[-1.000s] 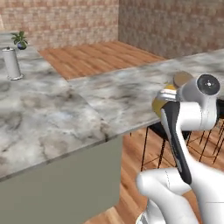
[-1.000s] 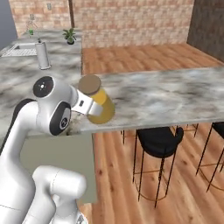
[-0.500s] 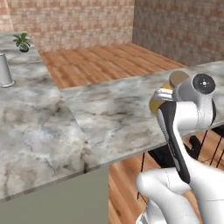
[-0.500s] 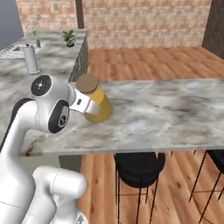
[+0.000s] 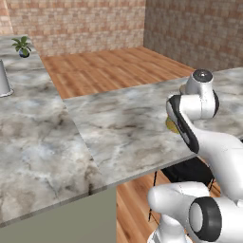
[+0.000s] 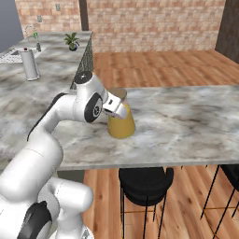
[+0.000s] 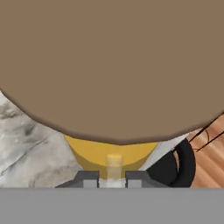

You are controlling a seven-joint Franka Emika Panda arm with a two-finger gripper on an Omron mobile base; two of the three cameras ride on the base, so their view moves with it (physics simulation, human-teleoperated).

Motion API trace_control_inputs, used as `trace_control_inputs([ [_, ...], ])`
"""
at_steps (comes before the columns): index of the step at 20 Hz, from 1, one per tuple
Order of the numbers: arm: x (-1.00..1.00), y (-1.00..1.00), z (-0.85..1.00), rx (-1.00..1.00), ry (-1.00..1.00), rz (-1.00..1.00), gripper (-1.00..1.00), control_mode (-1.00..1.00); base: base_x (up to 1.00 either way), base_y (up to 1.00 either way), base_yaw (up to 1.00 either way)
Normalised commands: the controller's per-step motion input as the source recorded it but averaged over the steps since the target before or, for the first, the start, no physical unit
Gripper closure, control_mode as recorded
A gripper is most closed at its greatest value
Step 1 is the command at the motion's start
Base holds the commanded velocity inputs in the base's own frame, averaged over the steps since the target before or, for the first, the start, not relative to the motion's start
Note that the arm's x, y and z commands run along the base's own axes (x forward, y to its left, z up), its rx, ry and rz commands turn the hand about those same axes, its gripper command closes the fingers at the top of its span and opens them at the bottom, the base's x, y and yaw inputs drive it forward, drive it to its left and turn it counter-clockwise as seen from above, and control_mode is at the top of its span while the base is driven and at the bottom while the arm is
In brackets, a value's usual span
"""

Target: Place the pitcher and cup on the dining counter for serving.

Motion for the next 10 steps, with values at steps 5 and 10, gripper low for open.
trace_control_inputs([
  [5, 1.0, -0.7, -0.51, 0.0, 0.09, -0.07, 1.0, -1.0, 0.0, 0.0, 0.0],
  [10, 1.0, -0.65, -0.51, 0.0, 0.0, -0.05, 1.0, -1.0, 0.0, 0.0, 0.0],
])
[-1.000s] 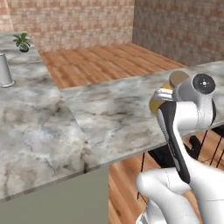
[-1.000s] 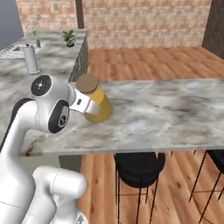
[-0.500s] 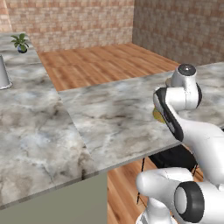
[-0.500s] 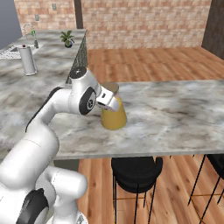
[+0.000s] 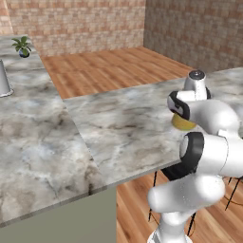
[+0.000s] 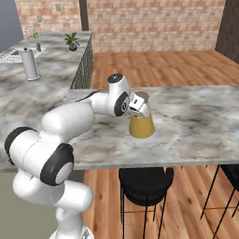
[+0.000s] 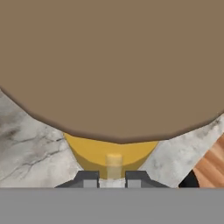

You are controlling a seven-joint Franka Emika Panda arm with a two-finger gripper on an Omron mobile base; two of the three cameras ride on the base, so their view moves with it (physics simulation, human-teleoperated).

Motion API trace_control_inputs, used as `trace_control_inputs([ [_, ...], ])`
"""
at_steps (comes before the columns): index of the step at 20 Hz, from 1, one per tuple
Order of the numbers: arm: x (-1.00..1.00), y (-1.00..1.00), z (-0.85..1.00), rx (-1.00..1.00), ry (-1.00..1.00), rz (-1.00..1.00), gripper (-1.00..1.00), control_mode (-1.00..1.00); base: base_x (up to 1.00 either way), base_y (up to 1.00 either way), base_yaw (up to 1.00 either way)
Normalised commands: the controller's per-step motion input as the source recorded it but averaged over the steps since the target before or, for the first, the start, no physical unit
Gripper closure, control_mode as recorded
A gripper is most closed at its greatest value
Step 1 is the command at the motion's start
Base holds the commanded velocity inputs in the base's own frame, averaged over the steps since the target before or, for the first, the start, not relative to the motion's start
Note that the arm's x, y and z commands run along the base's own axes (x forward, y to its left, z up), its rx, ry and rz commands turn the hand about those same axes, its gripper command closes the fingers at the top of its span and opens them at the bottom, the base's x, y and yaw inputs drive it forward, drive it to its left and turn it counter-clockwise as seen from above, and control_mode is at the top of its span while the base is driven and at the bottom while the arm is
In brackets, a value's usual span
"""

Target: Place the pitcher and cup on the dining counter for serving.

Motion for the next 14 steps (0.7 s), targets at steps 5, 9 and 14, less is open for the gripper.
trace_control_inputs([
  [5, 0.82, -0.51, -0.5, 0.02, 0.0, -0.01, 1.0, -1.0, 0.0, 0.0, 0.0],
  [9, 0.51, -0.25, -0.52, 0.03, 0.09, 0.0, 1.0, -1.0, 0.0, 0.0, 0.0],
  [14, 0.28, -0.16, -0.48, 0.0, 0.09, 0.0, 1.0, -1.0, 0.0, 0.0, 0.0],
])
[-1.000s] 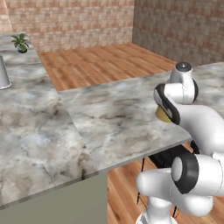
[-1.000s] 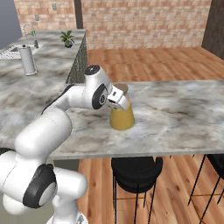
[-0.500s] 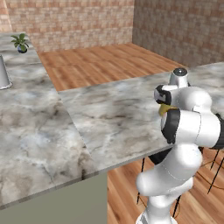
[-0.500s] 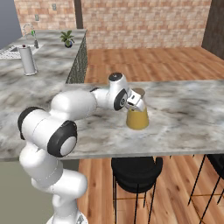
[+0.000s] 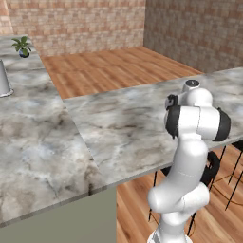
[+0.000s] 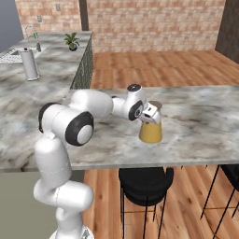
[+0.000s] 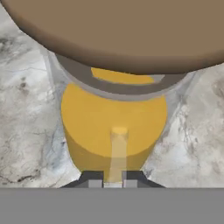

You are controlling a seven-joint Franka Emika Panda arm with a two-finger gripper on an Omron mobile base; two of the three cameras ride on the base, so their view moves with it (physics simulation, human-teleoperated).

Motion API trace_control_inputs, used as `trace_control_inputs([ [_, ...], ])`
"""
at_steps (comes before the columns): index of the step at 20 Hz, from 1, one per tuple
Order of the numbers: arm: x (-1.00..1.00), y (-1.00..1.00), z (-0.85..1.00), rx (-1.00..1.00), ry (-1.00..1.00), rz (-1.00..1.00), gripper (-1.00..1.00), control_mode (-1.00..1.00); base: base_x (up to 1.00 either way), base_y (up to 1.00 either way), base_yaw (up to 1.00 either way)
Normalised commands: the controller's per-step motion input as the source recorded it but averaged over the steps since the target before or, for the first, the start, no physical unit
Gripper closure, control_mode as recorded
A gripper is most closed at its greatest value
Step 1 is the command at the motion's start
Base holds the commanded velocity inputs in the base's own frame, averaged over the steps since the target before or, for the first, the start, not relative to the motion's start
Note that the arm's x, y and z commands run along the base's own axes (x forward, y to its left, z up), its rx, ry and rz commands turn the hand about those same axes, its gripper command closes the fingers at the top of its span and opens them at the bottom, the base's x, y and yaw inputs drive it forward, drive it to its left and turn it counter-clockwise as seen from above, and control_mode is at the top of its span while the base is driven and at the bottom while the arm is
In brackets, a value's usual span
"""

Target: Place the pitcher and cup on the dining counter for serving.

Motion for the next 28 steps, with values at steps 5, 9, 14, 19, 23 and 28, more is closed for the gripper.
trace_control_inputs([
  [5, 0.18, -0.05, -0.07, 0.0, 0.01, 0.0, -1.0, -1.0, 0.0, 0.0, 0.0],
  [9, 0.0, 0.01, 0.02, 0.0, 0.0, 0.0, -1.0, -1.0, 0.0, 0.0, 0.0],
  [14, -0.6, 0.0, 0.28, 0.0, 0.0, 0.0, -1.0, -1.0, 0.0, 0.0, 0.0],
  [19, -0.86, 0.19, 0.48, 0.0, 0.0, 0.0, -1.0, -1.0, 0.0, 0.0, 0.0],
  [23, -0.9, 0.53, 0.6, -0.02, 0.0, 0.0, -1.0, -1.0, 0.0, 0.0, 0.0],
  [28, -0.87, 0.64, 0.72, 0.0, -0.02, 0.0, -1.0, -1.0, 0.0, 0.0, 0.0],
])
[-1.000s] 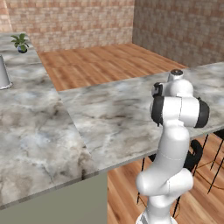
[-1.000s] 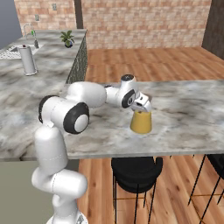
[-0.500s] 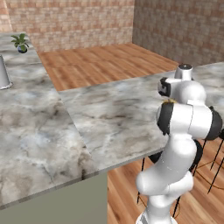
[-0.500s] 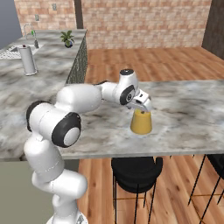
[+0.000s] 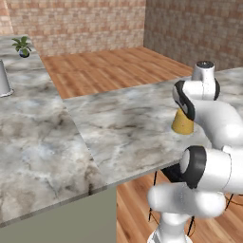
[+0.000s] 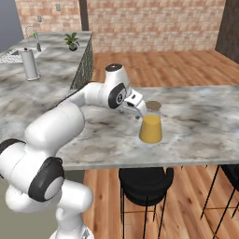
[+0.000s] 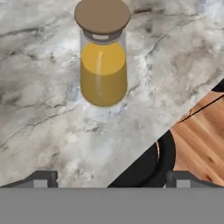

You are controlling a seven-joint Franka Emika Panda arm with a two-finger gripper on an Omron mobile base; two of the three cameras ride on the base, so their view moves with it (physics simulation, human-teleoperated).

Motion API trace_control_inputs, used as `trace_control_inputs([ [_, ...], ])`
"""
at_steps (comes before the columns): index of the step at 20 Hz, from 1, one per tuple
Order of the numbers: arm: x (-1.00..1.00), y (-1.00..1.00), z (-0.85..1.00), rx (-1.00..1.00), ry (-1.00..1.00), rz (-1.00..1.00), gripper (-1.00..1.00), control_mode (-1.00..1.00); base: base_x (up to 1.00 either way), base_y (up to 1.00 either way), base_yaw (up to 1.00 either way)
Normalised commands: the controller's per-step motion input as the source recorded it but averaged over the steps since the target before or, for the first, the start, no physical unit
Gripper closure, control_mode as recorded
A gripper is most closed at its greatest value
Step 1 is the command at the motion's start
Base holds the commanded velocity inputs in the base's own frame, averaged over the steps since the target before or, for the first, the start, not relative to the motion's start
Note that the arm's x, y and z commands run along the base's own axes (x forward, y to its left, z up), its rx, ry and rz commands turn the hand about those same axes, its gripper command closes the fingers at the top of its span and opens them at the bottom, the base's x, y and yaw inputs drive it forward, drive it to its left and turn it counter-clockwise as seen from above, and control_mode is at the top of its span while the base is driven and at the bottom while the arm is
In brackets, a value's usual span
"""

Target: Place the pitcher and cup on the dining counter for serving.

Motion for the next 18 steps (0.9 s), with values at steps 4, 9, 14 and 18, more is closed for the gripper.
trace_control_inputs([
  [4, -0.81, 0.83, 0.57, 0.0, -0.09, 0.0, -1.0, -1.0, 0.0, 0.0, 0.0],
  [9, -0.87, 0.96, 0.44, 0.0, -0.09, 0.01, -1.0, -1.0, 0.0, 0.0, 0.0],
  [14, -0.97, 1.0, 0.05, 0.0, -0.04, 0.1, -1.0, -1.0, 0.0, 0.0, 0.0],
  [18, -1.0, 1.0, -0.03, 0.0, -0.07, 0.26, -1.0, -1.0, 0.0, 0.0, 0.0],
])
